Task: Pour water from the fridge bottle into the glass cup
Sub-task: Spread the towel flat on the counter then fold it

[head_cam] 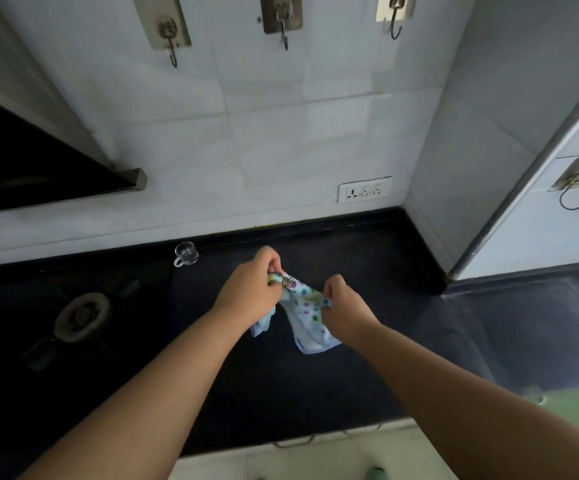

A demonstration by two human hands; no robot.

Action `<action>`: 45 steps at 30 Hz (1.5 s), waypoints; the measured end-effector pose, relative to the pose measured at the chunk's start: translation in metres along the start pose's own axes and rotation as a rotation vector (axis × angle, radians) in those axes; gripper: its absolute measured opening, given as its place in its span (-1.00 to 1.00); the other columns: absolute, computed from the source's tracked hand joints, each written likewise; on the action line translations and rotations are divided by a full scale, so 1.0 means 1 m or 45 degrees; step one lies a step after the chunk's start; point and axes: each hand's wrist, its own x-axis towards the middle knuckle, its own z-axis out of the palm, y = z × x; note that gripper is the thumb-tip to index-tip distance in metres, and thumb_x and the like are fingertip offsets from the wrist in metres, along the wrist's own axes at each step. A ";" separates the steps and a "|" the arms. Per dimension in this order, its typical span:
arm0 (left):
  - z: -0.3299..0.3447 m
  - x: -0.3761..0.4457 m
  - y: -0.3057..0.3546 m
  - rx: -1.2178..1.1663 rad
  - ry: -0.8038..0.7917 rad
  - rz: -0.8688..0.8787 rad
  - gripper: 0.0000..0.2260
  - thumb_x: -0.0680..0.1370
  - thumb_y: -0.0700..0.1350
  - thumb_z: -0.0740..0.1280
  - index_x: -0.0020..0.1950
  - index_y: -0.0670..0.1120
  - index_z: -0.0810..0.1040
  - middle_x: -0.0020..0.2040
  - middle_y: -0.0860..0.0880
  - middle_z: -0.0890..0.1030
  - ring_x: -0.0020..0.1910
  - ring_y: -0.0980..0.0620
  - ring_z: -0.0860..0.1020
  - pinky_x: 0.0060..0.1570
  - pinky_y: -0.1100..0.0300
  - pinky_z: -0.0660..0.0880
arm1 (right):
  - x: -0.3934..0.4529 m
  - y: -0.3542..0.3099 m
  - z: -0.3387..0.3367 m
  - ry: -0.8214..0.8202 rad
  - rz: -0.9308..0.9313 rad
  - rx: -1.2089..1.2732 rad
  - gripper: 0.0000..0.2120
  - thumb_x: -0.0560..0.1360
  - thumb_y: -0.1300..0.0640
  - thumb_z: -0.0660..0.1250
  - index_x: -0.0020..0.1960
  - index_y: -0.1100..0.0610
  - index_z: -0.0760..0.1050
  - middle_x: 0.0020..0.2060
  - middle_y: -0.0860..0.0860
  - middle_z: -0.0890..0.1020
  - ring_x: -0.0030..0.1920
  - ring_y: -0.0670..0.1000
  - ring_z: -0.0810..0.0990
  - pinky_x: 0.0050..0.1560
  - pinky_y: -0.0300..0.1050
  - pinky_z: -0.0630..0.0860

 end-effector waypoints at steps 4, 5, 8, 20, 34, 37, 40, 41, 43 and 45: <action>-0.042 0.019 0.010 0.018 -0.005 0.093 -0.67 0.51 -0.36 0.17 -0.10 0.08 0.52 0.27 0.15 0.65 0.25 0.06 0.60 0.24 -0.04 0.56 | 0.004 -0.034 -0.039 0.174 -0.169 0.055 -0.75 0.48 0.37 0.15 -0.06 0.04 0.40 -0.03 0.03 0.49 -0.10 0.14 0.54 -0.14 -0.07 0.43; -0.051 0.024 0.012 0.063 -0.010 0.107 -0.57 0.52 -0.37 0.15 -0.05 0.13 0.63 0.33 0.14 0.63 0.31 0.06 0.56 0.33 0.00 0.50 | 0.005 -0.044 -0.049 0.200 -0.213 0.044 -0.74 0.48 0.38 0.15 -0.05 0.03 0.43 -0.01 0.03 0.49 -0.08 0.13 0.55 -0.08 -0.05 0.47; -0.074 0.034 0.022 0.203 -0.008 0.187 -0.45 0.55 -0.39 0.15 0.23 0.15 0.71 0.36 0.08 0.58 0.33 0.02 0.53 0.40 0.04 0.44 | 0.008 -0.075 -0.079 0.267 -0.313 0.016 -0.70 0.50 0.36 0.15 -0.04 0.00 0.52 0.02 -0.01 0.50 -0.03 0.07 0.55 0.02 -0.04 0.54; -0.152 0.079 0.052 0.137 0.272 0.422 -0.66 0.63 -0.17 0.37 0.36 0.13 0.62 0.32 0.05 0.57 0.23 0.04 0.55 0.22 0.25 0.42 | 0.034 -0.155 -0.159 0.654 -0.557 -0.136 -0.58 0.54 0.30 0.19 0.21 -0.02 0.68 0.24 0.00 0.55 0.28 0.05 0.49 0.30 -0.04 0.47; -0.200 0.195 0.107 0.175 0.640 0.375 -0.48 0.62 -0.34 0.11 0.39 0.10 0.62 0.42 -0.09 0.54 0.39 -0.14 0.51 0.40 -0.07 0.45 | 0.117 -0.218 -0.257 0.851 -0.706 -0.273 -0.54 0.56 0.37 0.22 0.29 -0.02 0.64 0.30 0.04 0.46 0.21 0.12 0.55 0.29 -0.05 0.51; -0.208 0.215 0.105 0.201 0.674 0.328 -0.45 0.59 -0.37 0.12 0.42 0.09 0.59 0.43 -0.11 0.51 0.40 -0.17 0.50 0.40 -0.12 0.45 | 0.138 -0.231 -0.264 0.800 -0.716 -0.322 -0.52 0.54 0.38 0.24 0.34 0.00 0.62 0.29 0.04 0.43 0.22 0.11 0.54 0.33 -0.03 0.50; -0.212 0.230 0.100 0.237 0.680 0.304 -0.44 0.58 -0.37 0.13 0.44 0.09 0.57 0.43 -0.12 0.51 0.39 -0.18 0.50 0.38 -0.14 0.46 | 0.155 -0.243 -0.270 0.773 -0.706 -0.313 -0.54 0.56 0.36 0.27 0.36 0.01 0.61 0.31 0.03 0.43 0.25 0.10 0.53 0.34 -0.07 0.47; -0.212 0.234 0.100 0.251 0.681 0.303 -0.45 0.58 -0.36 0.14 0.45 0.09 0.56 0.42 -0.12 0.50 0.38 -0.18 0.51 0.37 -0.14 0.47 | 0.160 -0.246 -0.271 0.770 -0.699 -0.320 -0.54 0.56 0.35 0.28 0.36 0.00 0.62 0.32 0.02 0.43 0.26 0.09 0.52 0.34 -0.09 0.46; -0.212 0.240 0.100 0.273 0.693 0.291 -0.46 0.59 -0.35 0.15 0.46 0.09 0.55 0.42 -0.11 0.49 0.36 -0.18 0.52 0.34 -0.15 0.48 | 0.169 -0.251 -0.274 0.765 -0.686 -0.346 -0.54 0.56 0.35 0.29 0.35 -0.01 0.62 0.33 0.02 0.43 0.27 0.09 0.51 0.35 -0.09 0.46; -0.210 0.247 0.100 0.270 0.702 0.272 -0.46 0.59 -0.35 0.15 0.46 0.09 0.55 0.42 -0.10 0.49 0.36 -0.18 0.52 0.34 -0.15 0.48 | 0.178 -0.254 -0.276 0.751 -0.674 -0.339 -0.55 0.55 0.34 0.28 0.33 -0.02 0.64 0.33 0.02 0.43 0.27 0.10 0.51 0.36 -0.07 0.46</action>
